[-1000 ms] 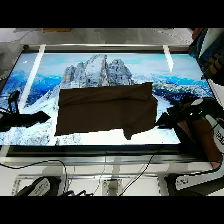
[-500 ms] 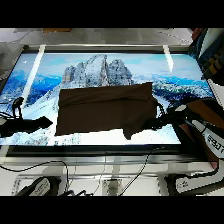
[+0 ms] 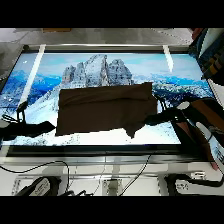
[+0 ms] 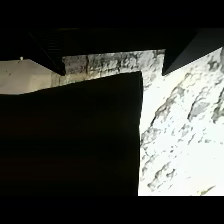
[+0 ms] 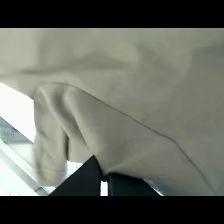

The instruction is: Fold the clothes and pants, and hang the long-sleeved shirts on hangers.

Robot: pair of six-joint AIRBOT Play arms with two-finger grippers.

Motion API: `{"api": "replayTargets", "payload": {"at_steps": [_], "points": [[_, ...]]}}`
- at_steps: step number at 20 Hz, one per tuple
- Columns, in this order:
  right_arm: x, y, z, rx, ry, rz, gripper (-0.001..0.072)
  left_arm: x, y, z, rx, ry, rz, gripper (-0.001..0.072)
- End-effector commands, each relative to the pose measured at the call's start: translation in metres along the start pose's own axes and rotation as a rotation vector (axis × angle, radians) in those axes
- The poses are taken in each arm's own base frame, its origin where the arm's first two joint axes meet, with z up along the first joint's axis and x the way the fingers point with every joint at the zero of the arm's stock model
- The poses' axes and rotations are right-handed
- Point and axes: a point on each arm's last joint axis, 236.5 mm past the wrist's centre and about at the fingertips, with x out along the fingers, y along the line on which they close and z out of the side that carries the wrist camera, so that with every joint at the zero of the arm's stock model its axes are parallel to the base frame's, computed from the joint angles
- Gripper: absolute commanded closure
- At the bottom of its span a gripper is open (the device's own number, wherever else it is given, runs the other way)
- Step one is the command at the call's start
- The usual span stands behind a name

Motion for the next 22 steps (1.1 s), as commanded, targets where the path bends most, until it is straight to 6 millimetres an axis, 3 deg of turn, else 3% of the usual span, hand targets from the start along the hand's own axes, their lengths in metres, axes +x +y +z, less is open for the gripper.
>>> {"api": "replayTargets", "payload": {"at_steps": [1,3,5,9,11,13,14,15,16,18,22], "points": [[-0.013,0.018,0.008,-0.042,-0.038,-0.001,0.0700,0.019,0.004,-0.028,-0.040,0.049,-0.006,0.0128],[-0.011,0.022,0.008,-0.044,-0.038,0.005,0.0700,0.028,0.012,-0.030,-0.055,0.019,0.019,0.0147],[-0.009,0.026,0.008,-0.052,-0.035,0.011,0.0700,0.032,0.017,-0.017,-0.092,-0.053,0.033,0.0147],[-0.006,0.030,0.008,-0.063,-0.030,0.014,0.0700,0.046,0.007,-0.003,-0.196,-0.106,-0.052,0.0161],[-0.007,0.030,0.008,-0.064,-0.029,0.013,0.0700,0.053,0.003,-0.003,-0.241,-0.096,-0.089,0.0305],[-0.007,0.030,0.008,-0.064,-0.029,0.013,0.0700,0.057,0.001,-0.003,-0.272,-0.088,-0.113,0.0366],[-0.007,0.030,0.007,-0.064,-0.027,0.015,0.0699,0.057,-0.001,-0.003,-0.271,-0.085,-0.117,0.0432],[-0.008,0.032,0.007,-0.063,-0.027,0.017,0.0700,0.055,-0.006,-0.004,-0.253,-0.072,-0.137,0.0635],[-0.011,0.035,0.007,-0.061,-0.029,0.019,0.0700,0.049,-0.015,-0.003,-0.206,-0.063,-0.165,0.0691],[-0.022,0.046,0.007,-0.077,-0.040,0.022,0.0700,0.025,-0.037,0.011,-0.110,-0.071,-0.223,0.0691],[-0.062,0.062,-0.010,-0.125,-0.033,-0.068,0.0700,-0.057,-0.086,0.044,0.127,-0.195,-0.258,0.0692]]}}
